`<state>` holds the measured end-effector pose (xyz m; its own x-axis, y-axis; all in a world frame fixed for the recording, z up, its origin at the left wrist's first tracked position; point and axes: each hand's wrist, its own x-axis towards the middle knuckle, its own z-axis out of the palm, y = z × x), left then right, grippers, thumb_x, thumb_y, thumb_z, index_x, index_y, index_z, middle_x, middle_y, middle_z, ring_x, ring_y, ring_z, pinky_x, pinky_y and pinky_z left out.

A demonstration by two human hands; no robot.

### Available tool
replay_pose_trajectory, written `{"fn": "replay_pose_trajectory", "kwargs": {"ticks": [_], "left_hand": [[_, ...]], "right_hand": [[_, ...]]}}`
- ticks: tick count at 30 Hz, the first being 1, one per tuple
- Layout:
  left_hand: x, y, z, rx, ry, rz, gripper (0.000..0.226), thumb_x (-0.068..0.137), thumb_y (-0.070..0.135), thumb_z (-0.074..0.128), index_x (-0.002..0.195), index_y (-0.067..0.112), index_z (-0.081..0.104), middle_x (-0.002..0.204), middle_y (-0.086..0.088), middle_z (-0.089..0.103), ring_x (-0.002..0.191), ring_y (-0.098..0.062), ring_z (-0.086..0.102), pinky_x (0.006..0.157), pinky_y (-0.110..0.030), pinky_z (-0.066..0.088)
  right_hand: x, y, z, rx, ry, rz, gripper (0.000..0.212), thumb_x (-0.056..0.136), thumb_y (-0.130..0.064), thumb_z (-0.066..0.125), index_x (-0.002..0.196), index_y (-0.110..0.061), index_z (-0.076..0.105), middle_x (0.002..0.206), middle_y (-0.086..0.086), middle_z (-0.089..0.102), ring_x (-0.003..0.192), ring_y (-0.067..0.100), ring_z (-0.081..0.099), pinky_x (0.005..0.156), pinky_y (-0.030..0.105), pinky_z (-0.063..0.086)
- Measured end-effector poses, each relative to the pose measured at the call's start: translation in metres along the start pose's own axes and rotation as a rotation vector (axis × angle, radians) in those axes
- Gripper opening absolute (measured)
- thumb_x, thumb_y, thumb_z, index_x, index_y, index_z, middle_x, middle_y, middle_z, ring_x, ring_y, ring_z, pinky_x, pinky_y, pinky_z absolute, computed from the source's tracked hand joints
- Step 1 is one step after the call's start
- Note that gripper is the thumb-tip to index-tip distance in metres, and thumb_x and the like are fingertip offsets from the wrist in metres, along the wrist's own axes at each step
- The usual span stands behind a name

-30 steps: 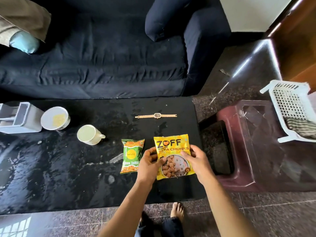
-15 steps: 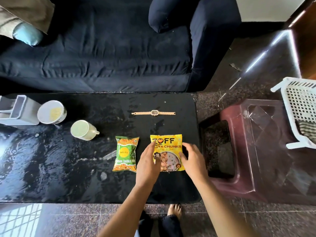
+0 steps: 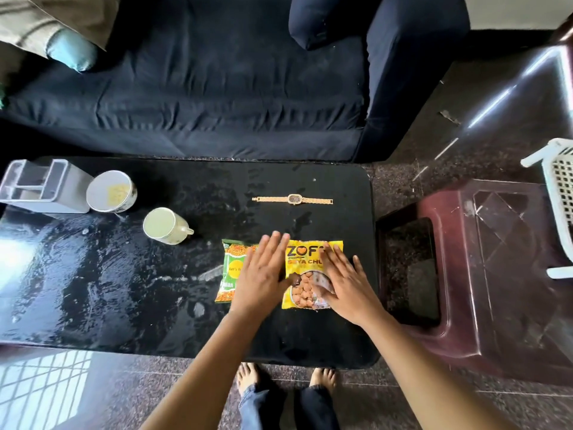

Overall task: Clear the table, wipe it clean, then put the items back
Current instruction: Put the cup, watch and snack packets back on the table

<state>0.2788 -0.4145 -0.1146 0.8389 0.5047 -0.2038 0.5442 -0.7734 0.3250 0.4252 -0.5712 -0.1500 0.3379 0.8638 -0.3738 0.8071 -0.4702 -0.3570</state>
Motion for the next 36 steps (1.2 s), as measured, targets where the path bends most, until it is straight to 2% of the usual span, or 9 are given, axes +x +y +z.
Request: {"fn": "replay_pose_trajectory", "kwargs": {"ticks": [3,5,9,13,17,21,24,31,36], "left_hand": [[-0.014,-0.047,-0.009,-0.091,0.157,-0.166,0.073,0.091,0.058,0.037,0.151,0.026,0.011,0.157,0.006,-0.001,0.145,-0.014,-0.004,0.115,-0.036,0.005],[-0.026,-0.07,-0.001,-0.194,0.073,-0.222,0.076,0.088,0.065,0.028,0.151,0.026,0.013,0.155,0.006,-0.006,0.144,-0.015,-0.007,0.117,-0.04,0.008],[-0.035,-0.073,0.016,-0.308,-0.086,-0.191,0.073,0.095,0.045,0.045,0.15,0.032,-0.001,0.154,0.005,-0.017,0.147,-0.023,0.003,0.116,-0.044,0.022],[-0.033,-0.064,0.018,-0.298,-0.044,-0.186,0.073,0.097,0.039,0.044,0.15,0.028,-0.004,0.156,0.0,-0.016,0.146,-0.024,0.008,0.113,-0.039,0.022],[-0.034,-0.061,0.019,-0.311,-0.067,-0.206,0.072,0.098,0.041,0.042,0.151,0.029,-0.006,0.155,0.002,-0.02,0.146,-0.024,0.007,0.114,-0.041,0.021],[-0.035,-0.063,0.018,-0.149,-0.075,-0.214,0.077,0.088,0.067,0.019,0.148,0.031,-0.013,0.153,0.004,-0.026,0.145,-0.017,-0.015,0.116,-0.041,0.003],[-0.036,-0.062,0.02,-0.074,-0.062,-0.199,0.078,0.084,0.066,0.008,0.148,0.027,-0.012,0.153,0.004,-0.025,0.14,-0.014,-0.026,0.115,-0.037,-0.004],[-0.034,-0.047,0.028,-0.149,-0.044,-0.182,0.077,0.084,0.057,0.01,0.149,0.02,-0.008,0.151,0.003,-0.023,0.14,-0.013,-0.024,0.115,-0.026,-0.008],[-0.037,-0.049,0.029,-0.142,-0.055,-0.141,0.074,0.084,0.057,0.011,0.144,0.022,-0.016,0.151,0.002,-0.023,0.142,-0.014,-0.02,0.115,-0.024,-0.008]], "right_hand": [[0.002,-0.004,0.005,0.037,-0.005,0.003,0.084,0.08,-0.078,0.005,0.144,-0.028,-0.019,0.152,-0.01,-0.029,0.14,0.01,-0.028,0.115,0.039,-0.013],[0.004,-0.008,0.012,0.06,-0.02,-0.012,0.087,0.08,-0.075,0.016,0.144,-0.029,-0.019,0.152,-0.01,-0.029,0.14,0.012,-0.03,0.115,0.042,-0.011],[0.01,-0.02,0.02,0.084,0.01,-0.051,0.091,0.079,-0.075,0.027,0.147,-0.027,-0.01,0.156,-0.005,-0.022,0.143,0.02,-0.024,0.112,0.042,-0.009],[0.011,-0.023,0.025,0.021,0.042,-0.043,0.089,0.08,-0.074,0.028,0.149,-0.027,-0.004,0.158,-0.004,-0.013,0.145,0.022,-0.014,0.113,0.049,0.0],[0.006,-0.02,0.023,-0.043,0.023,-0.001,0.09,0.078,-0.077,0.021,0.148,-0.03,-0.009,0.157,-0.007,-0.018,0.144,0.019,-0.019,0.114,0.052,0.0],[0.006,-0.028,0.015,-0.069,0.027,0.016,0.094,0.074,-0.083,0.012,0.148,-0.027,-0.009,0.155,-0.004,-0.02,0.143,0.018,-0.023,0.114,0.05,-0.009],[0.01,-0.038,0.012,-0.084,0.084,0.011,0.087,0.083,-0.074,0.021,0.151,-0.021,0.006,0.158,0.001,-0.005,0.146,0.023,-0.008,0.114,0.049,-0.004],[0.012,-0.036,0.021,-0.107,0.029,-0.045,0.09,0.079,-0.078,-0.005,0.15,-0.023,-0.006,0.157,-0.001,-0.014,0.144,0.025,-0.014,0.112,0.045,-0.009],[0.009,-0.032,0.02,-0.144,0.009,-0.054,0.088,0.082,-0.078,-0.001,0.15,-0.022,-0.001,0.158,0.001,-0.007,0.145,0.027,-0.006,0.113,0.048,-0.001]]}}
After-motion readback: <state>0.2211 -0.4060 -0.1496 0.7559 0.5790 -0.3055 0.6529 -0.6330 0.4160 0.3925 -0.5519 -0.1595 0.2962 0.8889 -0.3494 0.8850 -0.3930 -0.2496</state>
